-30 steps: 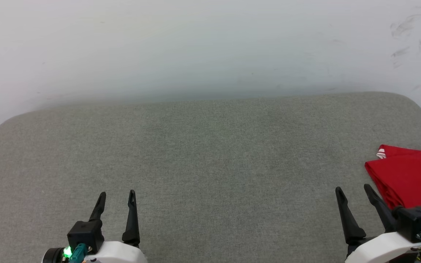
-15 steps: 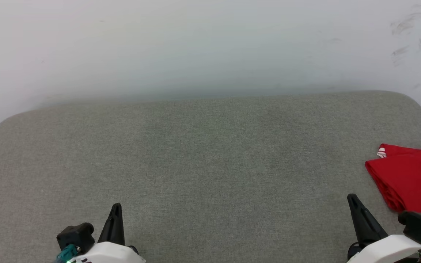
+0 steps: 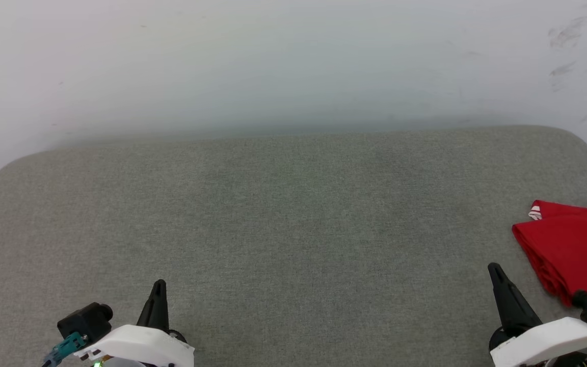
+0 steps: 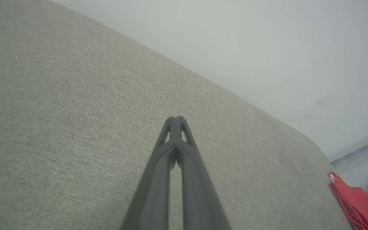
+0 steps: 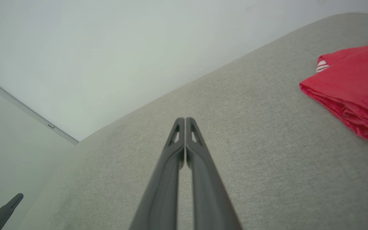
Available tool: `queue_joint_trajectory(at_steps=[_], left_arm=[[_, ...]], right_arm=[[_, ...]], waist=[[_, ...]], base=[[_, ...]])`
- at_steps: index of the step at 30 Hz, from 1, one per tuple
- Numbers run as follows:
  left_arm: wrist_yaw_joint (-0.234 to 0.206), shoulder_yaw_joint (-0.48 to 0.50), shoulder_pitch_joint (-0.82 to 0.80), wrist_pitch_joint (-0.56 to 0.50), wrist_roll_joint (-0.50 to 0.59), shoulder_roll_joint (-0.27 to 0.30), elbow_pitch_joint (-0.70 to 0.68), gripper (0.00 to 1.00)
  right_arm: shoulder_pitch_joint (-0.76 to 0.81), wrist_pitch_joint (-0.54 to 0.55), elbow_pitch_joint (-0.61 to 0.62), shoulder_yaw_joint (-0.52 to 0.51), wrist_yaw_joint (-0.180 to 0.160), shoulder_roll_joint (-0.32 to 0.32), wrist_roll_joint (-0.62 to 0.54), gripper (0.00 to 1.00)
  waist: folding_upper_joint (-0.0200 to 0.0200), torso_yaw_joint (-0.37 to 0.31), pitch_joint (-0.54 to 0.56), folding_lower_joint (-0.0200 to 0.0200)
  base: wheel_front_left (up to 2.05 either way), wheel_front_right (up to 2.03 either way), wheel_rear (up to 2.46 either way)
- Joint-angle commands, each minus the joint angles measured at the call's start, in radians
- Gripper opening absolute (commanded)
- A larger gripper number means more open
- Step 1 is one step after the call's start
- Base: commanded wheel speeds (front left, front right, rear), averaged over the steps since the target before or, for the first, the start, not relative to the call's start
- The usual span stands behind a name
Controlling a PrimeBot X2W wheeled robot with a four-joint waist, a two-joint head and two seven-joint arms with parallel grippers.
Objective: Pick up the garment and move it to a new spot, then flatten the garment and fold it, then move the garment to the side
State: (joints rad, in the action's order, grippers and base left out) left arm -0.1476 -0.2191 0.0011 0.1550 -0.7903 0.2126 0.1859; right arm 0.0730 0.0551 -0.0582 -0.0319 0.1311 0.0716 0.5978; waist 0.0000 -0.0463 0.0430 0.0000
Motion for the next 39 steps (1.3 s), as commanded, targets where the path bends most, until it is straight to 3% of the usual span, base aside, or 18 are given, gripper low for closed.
queue_joint_trajectory(at_steps=[1, 9, 39], left_arm=[[0.013, 0.018, -0.032, -0.009, -0.035, -0.002, -0.009, 0.00], [0.062, 0.070, -0.048, -0.051, -0.178, -0.027, 0.003, 0.00], [0.158, 0.180, -0.079, -0.142, -0.466, -0.081, 0.025, 0.00]], right_arm=[[-0.040, 0.003, 0.005, -0.006, 0.000, -0.001, 0.045, 0.00], [-0.067, 0.012, -0.028, -0.019, 0.000, -0.004, 0.218, 0.00], [-0.121, 0.032, -0.097, -0.046, 0.000, -0.011, 0.567, 0.00]], waist=[[0.0000, 0.001, -0.001, 0.0000], [0.0000, 0.006, -0.006, 0.0000], [0.0000, 0.020, -0.020, 0.0000]], base=[[0.00, 0.00, 0.00], [0.00, 0.00, 0.00], [0.00, 0.00, 0.00]])
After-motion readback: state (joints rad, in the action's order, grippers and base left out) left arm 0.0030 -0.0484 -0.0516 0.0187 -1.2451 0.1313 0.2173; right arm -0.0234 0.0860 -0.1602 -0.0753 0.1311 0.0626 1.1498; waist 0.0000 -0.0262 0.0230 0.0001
